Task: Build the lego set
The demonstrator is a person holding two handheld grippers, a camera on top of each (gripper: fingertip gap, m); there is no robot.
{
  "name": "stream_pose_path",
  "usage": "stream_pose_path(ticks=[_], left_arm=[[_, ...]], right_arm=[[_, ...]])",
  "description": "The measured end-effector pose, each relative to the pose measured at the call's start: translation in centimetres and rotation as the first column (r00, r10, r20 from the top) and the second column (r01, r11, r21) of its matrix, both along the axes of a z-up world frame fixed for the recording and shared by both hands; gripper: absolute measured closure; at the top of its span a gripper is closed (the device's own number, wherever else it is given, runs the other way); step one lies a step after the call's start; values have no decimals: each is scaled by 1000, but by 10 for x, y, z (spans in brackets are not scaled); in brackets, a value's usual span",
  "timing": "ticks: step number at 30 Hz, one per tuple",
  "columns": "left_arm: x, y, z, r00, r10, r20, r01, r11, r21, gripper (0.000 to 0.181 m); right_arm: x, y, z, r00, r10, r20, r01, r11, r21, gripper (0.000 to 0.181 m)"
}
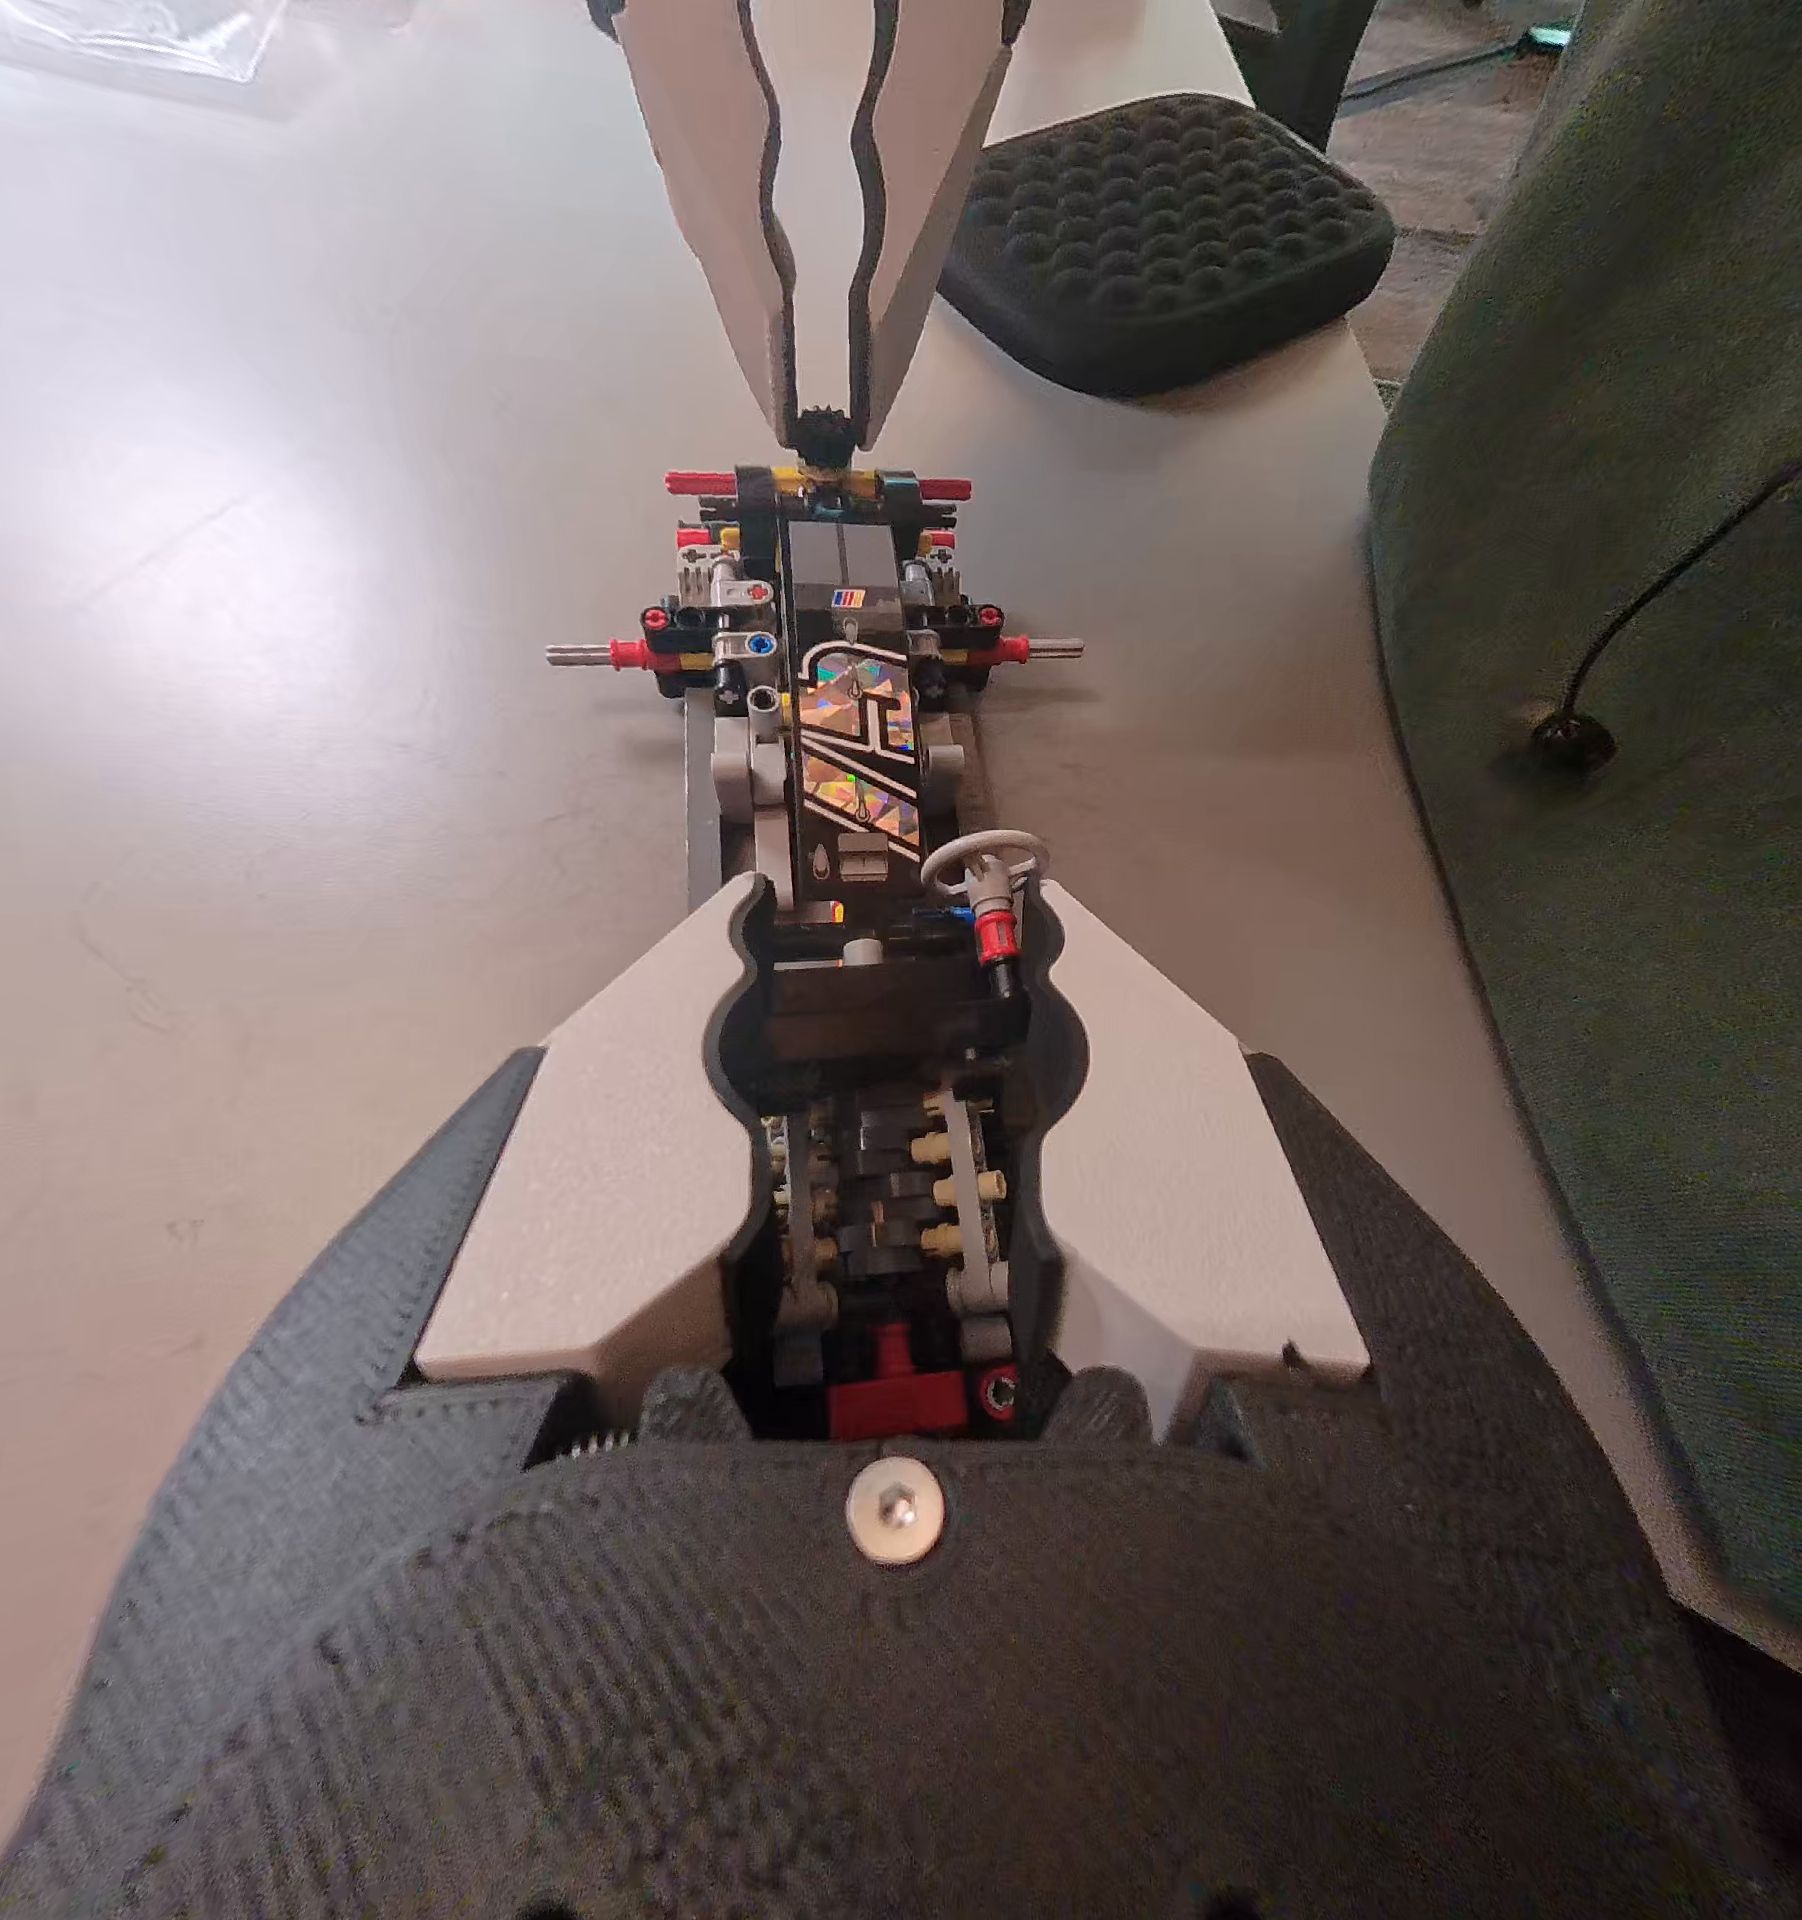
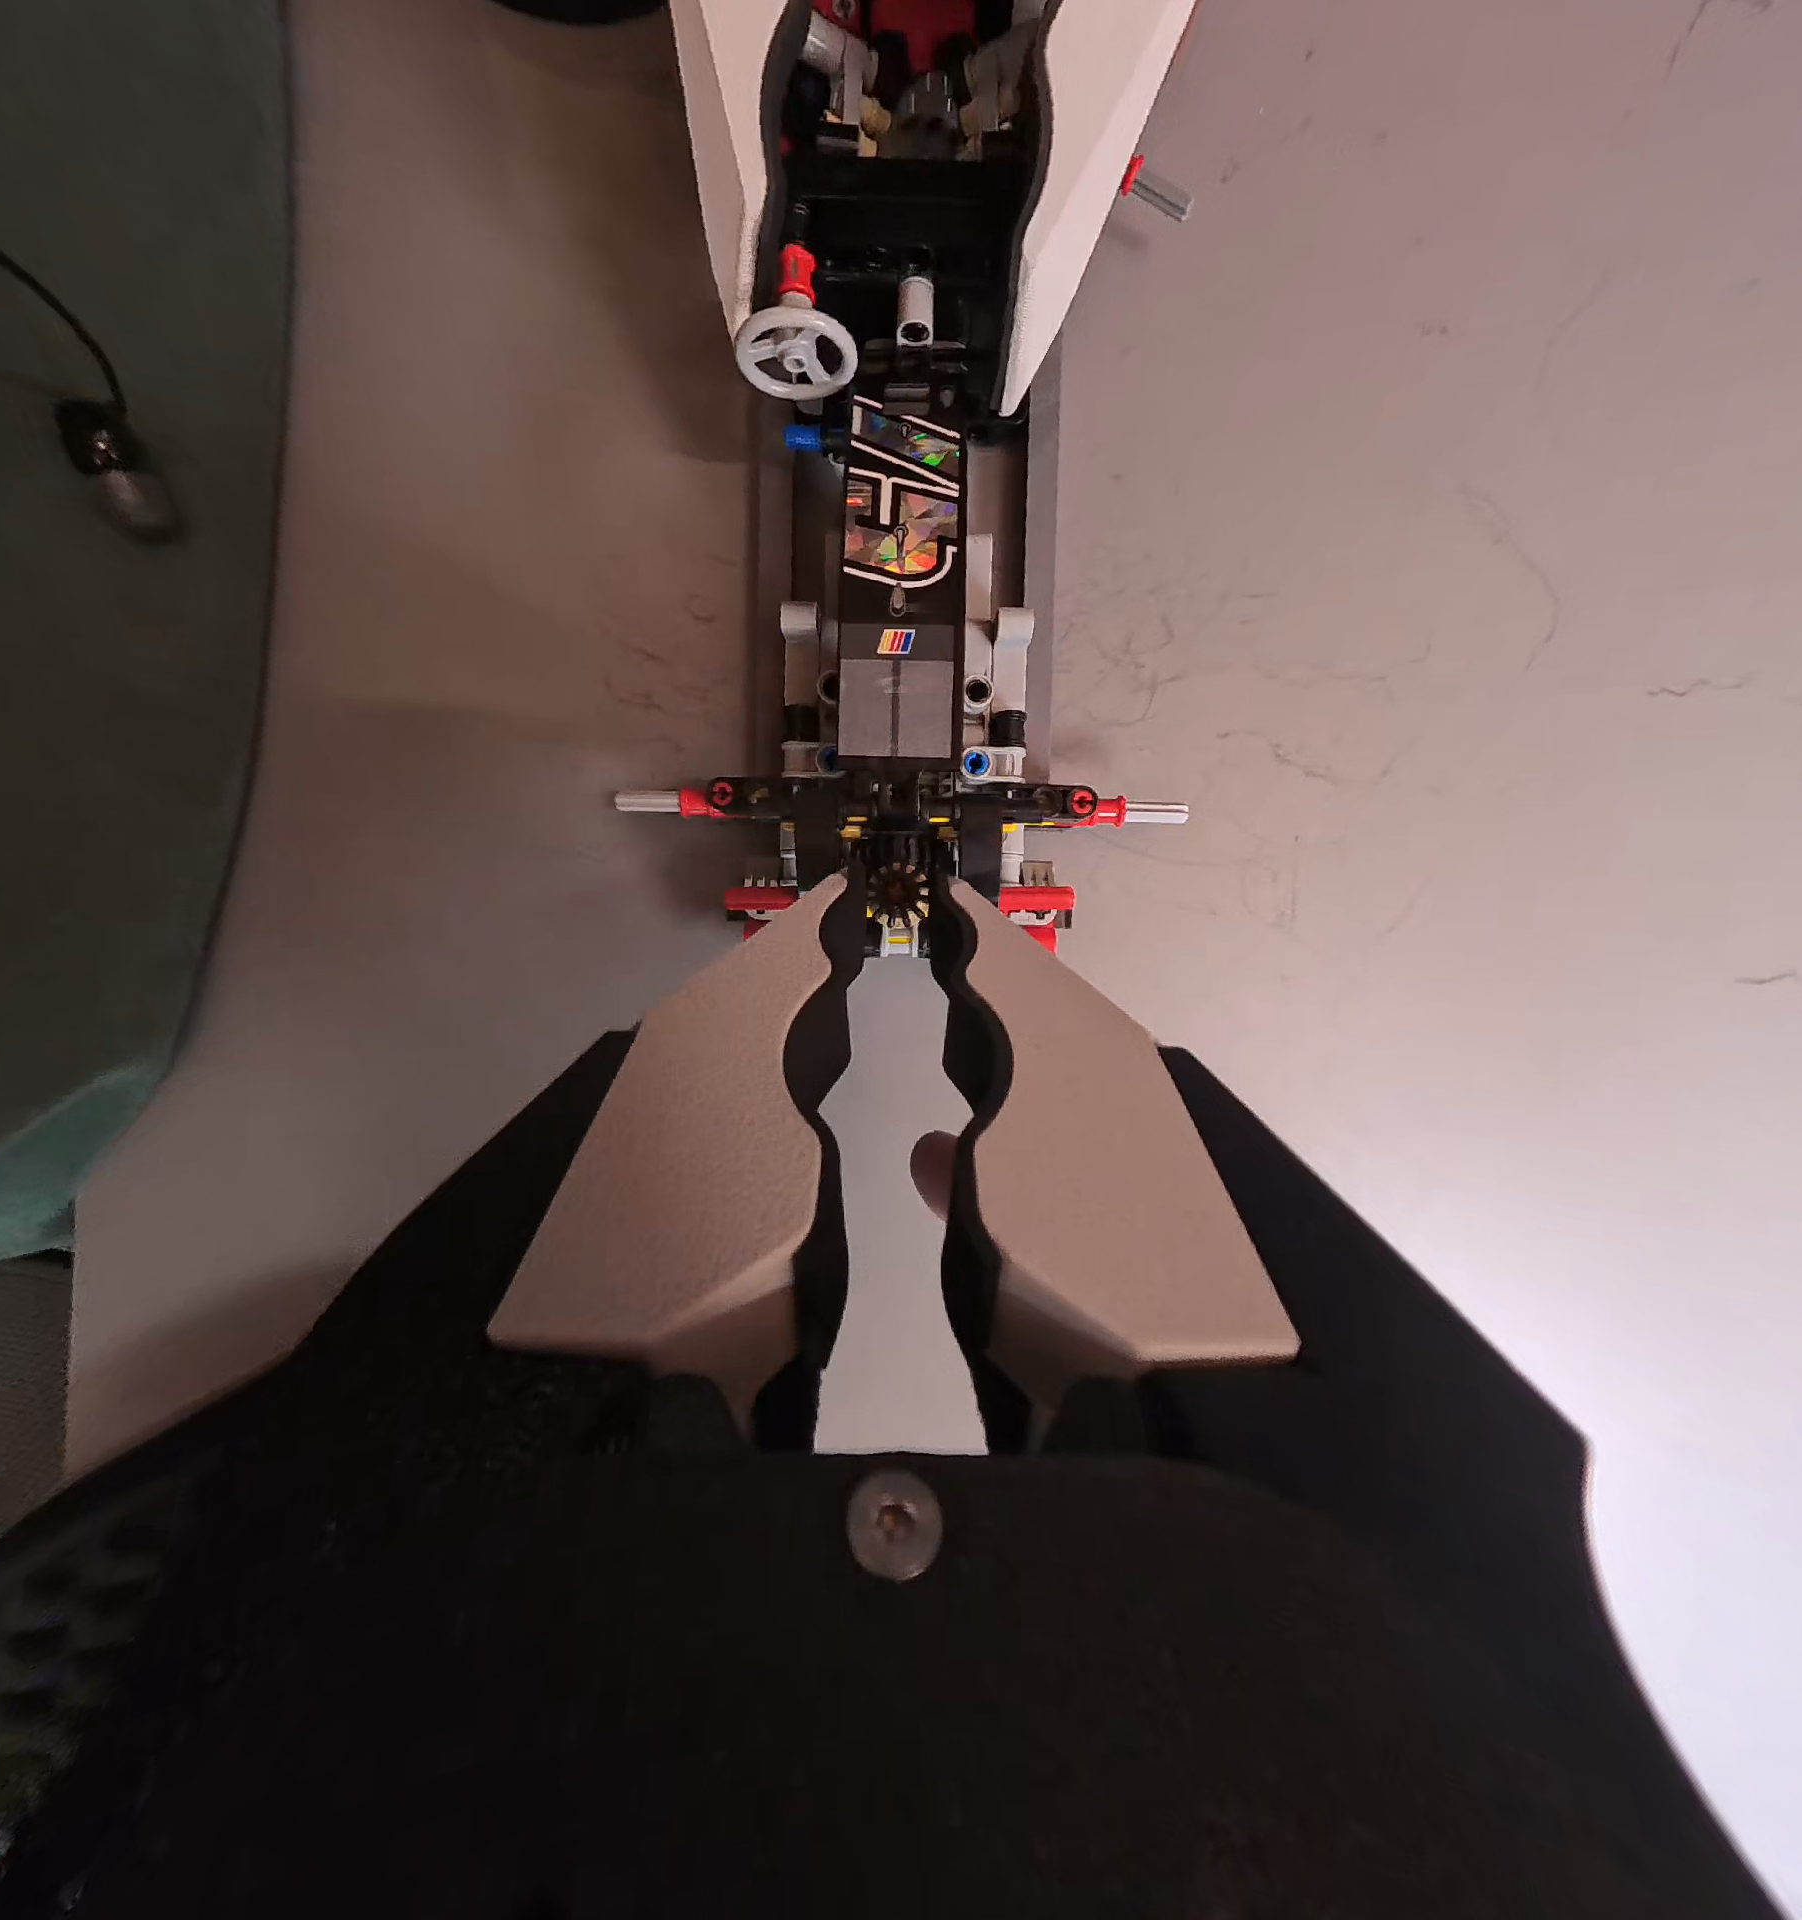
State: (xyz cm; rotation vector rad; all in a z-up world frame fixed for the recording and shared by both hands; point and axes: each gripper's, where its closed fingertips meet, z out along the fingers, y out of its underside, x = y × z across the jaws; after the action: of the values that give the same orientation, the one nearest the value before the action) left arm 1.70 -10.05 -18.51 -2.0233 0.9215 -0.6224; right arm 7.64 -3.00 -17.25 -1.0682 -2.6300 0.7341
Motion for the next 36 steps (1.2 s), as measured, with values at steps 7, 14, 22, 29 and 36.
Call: stream_pose_path(ticks=[7, 14, 22, 29, 36], left_arm=[[0, 0, 0, 1000, -18, 17, 18, 1000, -3, 136], [-1, 1, 1, 1000, -7, 27, 7, 1000, 7, 137], [-2, -3, 10, 998, -2, 64, 0, 999, 35, 127], [-2, -3, 7, 1000, 3, 30, -5, 999, 46, 127], [-2, 0, 3, 1000, 29, -10, -28, 998, 61, 134]], right_arm=[[1, 0, 0, 991, 133, 23, -133, 991, 3, 170], [1, 0, 0, 985, 164, 60, -168, 984, 59, 170], [11, 1, 42, 991, -47, -123, 32, 993, -115, 141], [13, 10, 26, 915, -303, -265, 245, 942, -230, 161], [-3, 2, 5, 921, -306, -239, 243, 935, -259, 161]])
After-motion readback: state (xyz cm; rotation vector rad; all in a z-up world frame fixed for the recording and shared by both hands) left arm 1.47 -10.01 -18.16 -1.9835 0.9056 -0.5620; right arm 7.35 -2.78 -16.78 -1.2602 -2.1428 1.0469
